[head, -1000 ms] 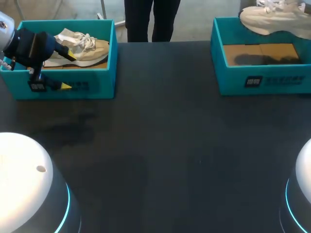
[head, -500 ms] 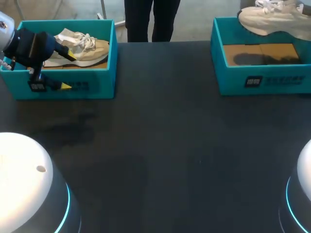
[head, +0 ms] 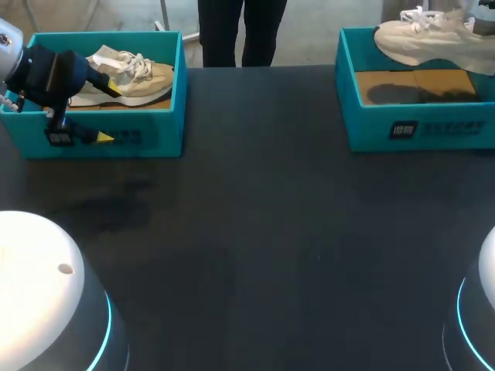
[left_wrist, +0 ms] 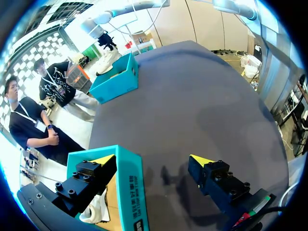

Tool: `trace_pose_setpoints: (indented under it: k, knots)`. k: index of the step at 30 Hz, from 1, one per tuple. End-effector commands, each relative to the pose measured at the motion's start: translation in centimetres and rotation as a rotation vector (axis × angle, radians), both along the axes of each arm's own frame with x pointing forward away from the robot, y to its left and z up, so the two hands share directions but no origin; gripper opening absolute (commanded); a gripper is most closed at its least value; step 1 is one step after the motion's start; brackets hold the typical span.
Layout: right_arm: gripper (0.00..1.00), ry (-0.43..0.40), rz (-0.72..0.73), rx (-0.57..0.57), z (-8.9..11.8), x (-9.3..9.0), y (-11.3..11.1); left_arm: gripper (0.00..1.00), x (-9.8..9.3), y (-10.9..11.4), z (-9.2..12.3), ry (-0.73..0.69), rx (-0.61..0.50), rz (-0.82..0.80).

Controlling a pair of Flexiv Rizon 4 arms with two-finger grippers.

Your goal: Take the shoe out of the shoebox, open the shoe tongue, remove and reinsert the insole, then place the shoe into the shoebox

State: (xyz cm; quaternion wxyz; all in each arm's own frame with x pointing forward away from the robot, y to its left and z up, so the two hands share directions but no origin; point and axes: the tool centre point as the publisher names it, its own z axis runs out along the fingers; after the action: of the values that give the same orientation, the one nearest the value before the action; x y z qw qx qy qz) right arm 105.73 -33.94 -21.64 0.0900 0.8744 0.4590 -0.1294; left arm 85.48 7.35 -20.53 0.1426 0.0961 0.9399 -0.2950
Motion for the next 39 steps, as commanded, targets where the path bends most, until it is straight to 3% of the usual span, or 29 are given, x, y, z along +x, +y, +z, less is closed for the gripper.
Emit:
trace_pose_setpoints:
  k: [1,39]
  knots:
    - [0.00,0.008,-0.001,0.000,-1.0,0.3,0.1,1.00,-0.1,0.0,0.0,0.000,0.003,0.000]
    - [0.00,0.085,0.021,-0.041,-8.5,1.5,0.0,1.00,-0.1,0.0,0.0,0.000,0.003,0.000]
